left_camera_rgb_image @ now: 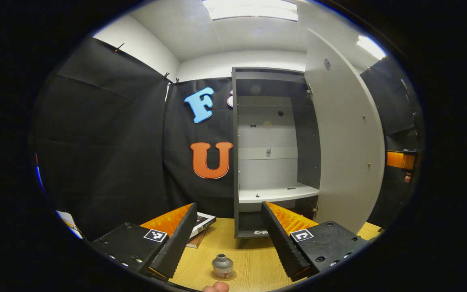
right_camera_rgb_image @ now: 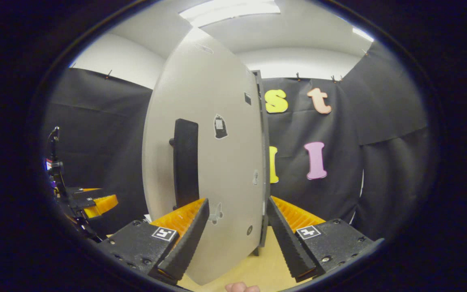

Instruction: Open the cabinet door with the right hand, grasp the bottle in the cabinet with the left hand and place it on the coaster, then close the cabinet door with the right hand.

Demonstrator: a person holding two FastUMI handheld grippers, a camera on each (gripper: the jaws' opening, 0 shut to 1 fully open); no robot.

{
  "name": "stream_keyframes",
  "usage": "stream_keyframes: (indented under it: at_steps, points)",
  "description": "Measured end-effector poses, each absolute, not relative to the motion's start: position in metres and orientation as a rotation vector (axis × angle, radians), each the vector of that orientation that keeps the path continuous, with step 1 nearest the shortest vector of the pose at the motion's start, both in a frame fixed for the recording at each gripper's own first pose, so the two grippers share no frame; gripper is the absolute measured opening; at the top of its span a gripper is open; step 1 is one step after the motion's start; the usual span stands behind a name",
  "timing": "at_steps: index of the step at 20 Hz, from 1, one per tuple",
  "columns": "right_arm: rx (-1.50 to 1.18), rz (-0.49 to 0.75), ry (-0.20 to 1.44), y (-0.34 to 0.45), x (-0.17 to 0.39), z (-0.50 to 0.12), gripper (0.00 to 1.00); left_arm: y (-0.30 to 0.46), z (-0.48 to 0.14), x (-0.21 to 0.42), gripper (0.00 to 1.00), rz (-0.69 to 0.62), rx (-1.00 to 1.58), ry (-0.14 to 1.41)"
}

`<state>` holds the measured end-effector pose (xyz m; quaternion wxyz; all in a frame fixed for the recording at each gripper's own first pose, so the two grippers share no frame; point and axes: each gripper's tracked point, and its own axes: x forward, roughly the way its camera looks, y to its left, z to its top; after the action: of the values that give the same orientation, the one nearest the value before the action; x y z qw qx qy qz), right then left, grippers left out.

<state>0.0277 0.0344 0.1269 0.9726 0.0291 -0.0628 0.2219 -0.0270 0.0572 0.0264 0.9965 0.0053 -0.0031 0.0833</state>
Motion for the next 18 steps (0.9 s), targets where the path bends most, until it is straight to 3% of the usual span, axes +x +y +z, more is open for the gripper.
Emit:
stream_keyframes:
  at_steps: [1, 5, 6, 13, 18]
  points:
    - [0.055, 0.464, -0.132, 0.047, 0.029, 0.126, 0.93, 0.061, 0.026, -0.028, 0.94, 0.173, 0.013, -0.005]
    - [0.036, 0.518, -0.135, 0.07, 0.051, 0.129, 0.89, 0.072, 0.024, -0.029, 0.95, 0.186, 0.016, -0.004]
    - [0.03, 0.533, -0.134, 0.077, 0.055, 0.128, 0.93, 0.074, 0.023, -0.029, 0.94, 0.189, 0.015, -0.003]
    - [0.025, 0.599, -0.137, 0.153, 0.09, 0.128, 0.95, 0.1, 0.009, -0.03, 0.94, 0.227, -0.013, 0.021]
    - [0.025, 0.575, -0.188, 0.194, 0.127, 0.128, 0.97, 0.115, 0.008, -0.036, 0.94, 0.257, -0.037, 0.02]
